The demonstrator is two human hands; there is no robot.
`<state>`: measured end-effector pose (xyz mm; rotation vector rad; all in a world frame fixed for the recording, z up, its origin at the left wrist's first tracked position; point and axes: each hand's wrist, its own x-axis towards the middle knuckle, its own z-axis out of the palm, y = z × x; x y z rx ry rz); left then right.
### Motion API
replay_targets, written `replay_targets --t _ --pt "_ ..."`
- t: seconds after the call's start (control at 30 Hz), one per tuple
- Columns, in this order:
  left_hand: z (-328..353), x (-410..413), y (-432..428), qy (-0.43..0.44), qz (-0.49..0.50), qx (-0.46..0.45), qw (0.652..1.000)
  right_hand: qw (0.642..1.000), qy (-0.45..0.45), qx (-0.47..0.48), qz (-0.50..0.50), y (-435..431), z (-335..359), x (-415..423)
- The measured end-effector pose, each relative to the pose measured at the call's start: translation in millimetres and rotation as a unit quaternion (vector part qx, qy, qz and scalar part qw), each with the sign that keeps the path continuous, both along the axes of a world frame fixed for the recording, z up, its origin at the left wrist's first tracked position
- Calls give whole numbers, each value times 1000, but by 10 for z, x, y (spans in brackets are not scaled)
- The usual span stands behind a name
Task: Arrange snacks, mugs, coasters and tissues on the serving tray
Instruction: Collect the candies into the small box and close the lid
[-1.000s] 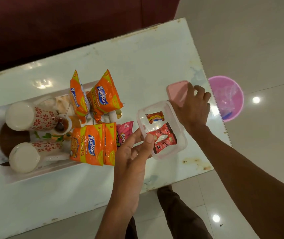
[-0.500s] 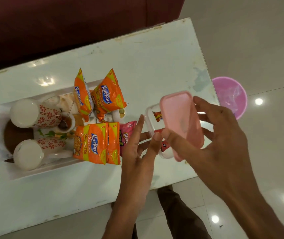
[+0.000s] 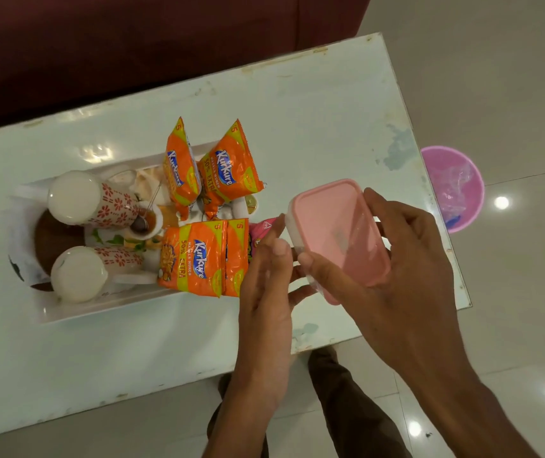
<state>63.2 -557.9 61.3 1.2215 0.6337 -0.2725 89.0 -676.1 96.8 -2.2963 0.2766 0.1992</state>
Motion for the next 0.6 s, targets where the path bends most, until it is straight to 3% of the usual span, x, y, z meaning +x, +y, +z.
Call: replay_targets --t 0.23,0.37,0.6 --pt "67 -37 29 -7 -13 67 998 1000 -5 24 6 73 5 -214" --pt "97 -73 58 -13 -8 52 999 991 -3 119 -53 31 14 -211" --pt "149 -147 -56 -27 -27 60 997 958 118 241 -99 36 103 -68"
